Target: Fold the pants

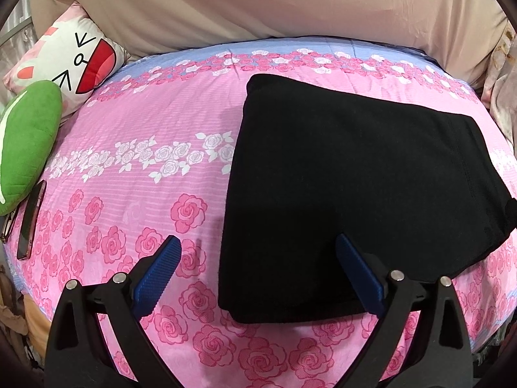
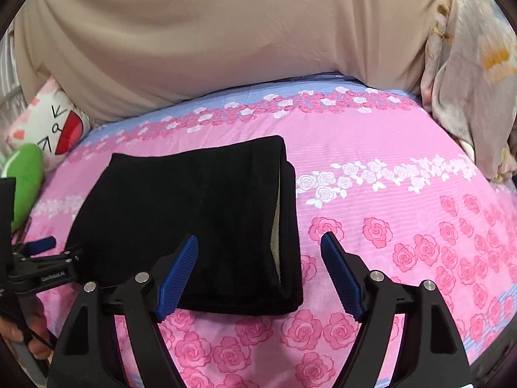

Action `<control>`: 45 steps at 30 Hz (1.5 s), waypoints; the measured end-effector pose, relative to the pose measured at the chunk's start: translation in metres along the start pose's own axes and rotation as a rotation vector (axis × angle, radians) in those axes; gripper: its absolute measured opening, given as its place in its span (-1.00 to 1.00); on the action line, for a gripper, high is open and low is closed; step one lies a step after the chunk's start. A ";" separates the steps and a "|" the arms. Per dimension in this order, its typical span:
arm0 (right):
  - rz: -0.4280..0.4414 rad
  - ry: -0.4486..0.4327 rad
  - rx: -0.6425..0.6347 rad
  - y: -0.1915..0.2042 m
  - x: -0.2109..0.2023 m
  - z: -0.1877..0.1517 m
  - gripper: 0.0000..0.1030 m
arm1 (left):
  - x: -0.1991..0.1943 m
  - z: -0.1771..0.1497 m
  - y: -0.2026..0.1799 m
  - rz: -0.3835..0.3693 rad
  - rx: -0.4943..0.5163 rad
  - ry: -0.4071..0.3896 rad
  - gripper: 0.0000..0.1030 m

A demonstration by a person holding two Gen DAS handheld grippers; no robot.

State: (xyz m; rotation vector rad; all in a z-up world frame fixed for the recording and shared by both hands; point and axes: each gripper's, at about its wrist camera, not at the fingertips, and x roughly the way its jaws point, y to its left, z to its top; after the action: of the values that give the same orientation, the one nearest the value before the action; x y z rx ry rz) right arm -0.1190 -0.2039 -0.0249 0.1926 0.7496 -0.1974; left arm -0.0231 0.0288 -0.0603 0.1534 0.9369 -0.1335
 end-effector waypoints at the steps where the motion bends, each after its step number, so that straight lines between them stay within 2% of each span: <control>1: -0.004 0.006 -0.002 0.002 0.001 0.000 0.48 | 0.000 0.000 0.000 0.000 0.000 0.000 0.83; 12: -0.072 0.023 -0.034 0.010 0.004 0.003 0.49 | -0.002 0.001 -0.003 0.022 0.008 -0.003 0.83; 25: -0.072 0.056 -0.035 0.010 0.013 -0.003 0.52 | -0.009 0.004 0.005 0.026 -0.016 -0.026 0.83; 28: -0.039 0.081 -0.008 -0.003 0.016 -0.012 0.65 | -0.005 0.008 0.021 -0.077 -0.077 -0.030 0.83; 30: 0.008 0.120 0.037 -0.016 0.025 -0.018 0.65 | 0.013 0.009 0.028 -0.162 -0.102 0.031 0.83; 32: 0.092 0.145 0.118 -0.030 0.032 -0.024 0.65 | 0.023 0.006 0.034 -0.237 -0.144 0.048 0.87; 35: 0.201 0.178 0.211 -0.045 0.041 -0.030 0.68 | 0.040 0.005 0.046 -0.395 -0.216 0.095 0.91; 37: 0.243 0.167 0.228 -0.048 0.043 -0.030 0.72 | 0.041 0.007 0.041 -0.410 -0.197 0.079 0.91; 41: 0.245 0.176 0.193 -0.038 0.048 -0.026 0.73 | 0.041 0.013 0.017 -0.381 -0.109 0.084 0.90; 43: 0.272 0.182 0.186 -0.031 0.051 -0.024 0.64 | 0.041 0.016 0.007 -0.353 -0.084 0.084 0.88; 45: 0.274 0.179 0.163 -0.023 0.054 -0.024 0.57 | 0.039 0.019 0.001 -0.337 -0.066 0.080 0.71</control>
State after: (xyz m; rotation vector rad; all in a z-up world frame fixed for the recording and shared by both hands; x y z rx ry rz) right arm -0.1019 -0.2261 -0.0820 0.4697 0.8766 0.0205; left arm 0.0150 0.0242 -0.0805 -0.0621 1.0407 -0.4096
